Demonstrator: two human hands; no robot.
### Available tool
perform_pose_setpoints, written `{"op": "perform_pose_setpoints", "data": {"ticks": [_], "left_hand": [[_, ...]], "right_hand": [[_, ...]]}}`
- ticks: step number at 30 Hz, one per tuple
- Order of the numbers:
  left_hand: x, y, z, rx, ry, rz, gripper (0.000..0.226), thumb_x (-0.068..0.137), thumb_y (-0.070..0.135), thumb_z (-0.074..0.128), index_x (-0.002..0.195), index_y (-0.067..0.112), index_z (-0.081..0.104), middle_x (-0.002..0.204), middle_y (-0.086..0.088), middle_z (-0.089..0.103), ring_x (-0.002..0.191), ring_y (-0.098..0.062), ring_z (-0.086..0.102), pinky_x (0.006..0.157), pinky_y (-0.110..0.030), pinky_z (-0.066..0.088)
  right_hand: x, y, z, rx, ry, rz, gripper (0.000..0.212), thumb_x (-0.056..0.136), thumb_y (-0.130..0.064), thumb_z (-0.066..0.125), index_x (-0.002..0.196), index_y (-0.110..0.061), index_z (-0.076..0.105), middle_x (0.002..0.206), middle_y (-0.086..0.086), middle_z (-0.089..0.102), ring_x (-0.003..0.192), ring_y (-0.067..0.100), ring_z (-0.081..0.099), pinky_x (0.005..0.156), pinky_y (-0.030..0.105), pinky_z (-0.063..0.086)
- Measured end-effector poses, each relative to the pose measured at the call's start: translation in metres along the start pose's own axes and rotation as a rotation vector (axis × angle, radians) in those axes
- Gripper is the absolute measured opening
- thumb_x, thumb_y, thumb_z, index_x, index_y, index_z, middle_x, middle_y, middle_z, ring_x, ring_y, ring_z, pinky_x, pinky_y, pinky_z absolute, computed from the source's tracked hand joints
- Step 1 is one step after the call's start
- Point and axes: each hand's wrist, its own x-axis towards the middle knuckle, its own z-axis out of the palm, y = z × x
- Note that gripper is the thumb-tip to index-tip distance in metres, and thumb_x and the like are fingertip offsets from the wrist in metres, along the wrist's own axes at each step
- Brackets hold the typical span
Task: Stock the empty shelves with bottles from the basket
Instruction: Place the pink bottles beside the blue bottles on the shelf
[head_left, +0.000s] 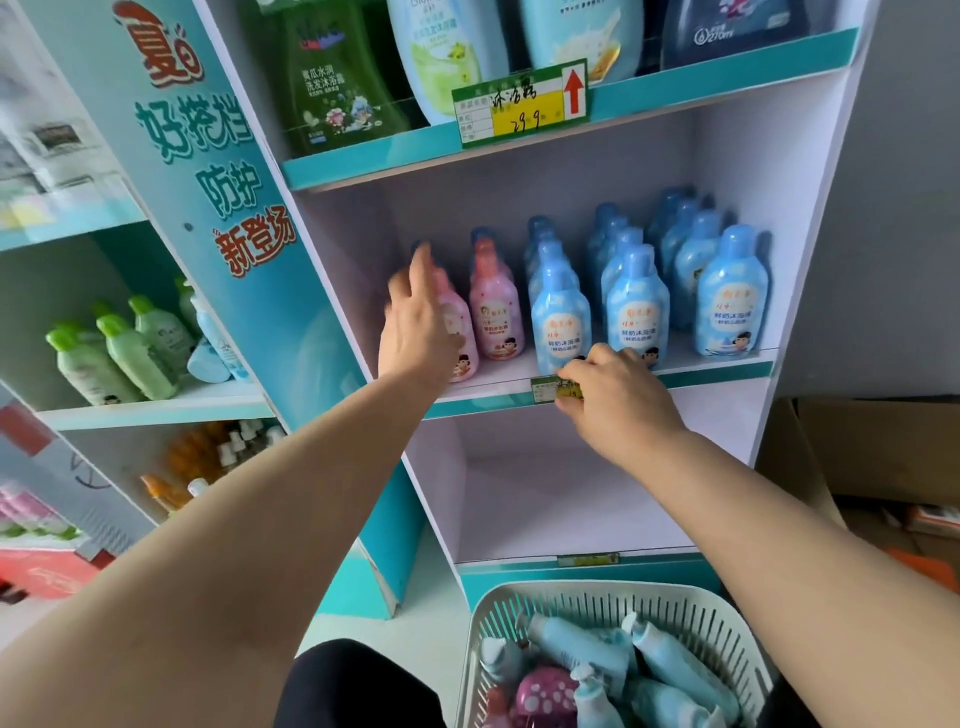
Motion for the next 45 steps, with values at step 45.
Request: {"op": "perform_pose_setpoints", "data": {"ticks": [45], "left_hand": [[-0.014,-0.002,0.002,0.185,-0.017,0.16,0.075,0.08,-0.009,0.051,0.144,0.021,0.029,0.156,-0.008,0.011,0.125,-0.037,0.036,0.097,-0.048,0.045]], "right_hand": [[-0.005,0.002,0.018,0.03,0.068,-0.01,0.041,0.09,-0.034,0.06,0.125,-0.014,0.054,0.119,0.007,0.049,0.11,0.029,0.045,0.088,0.039,0.044]]}}
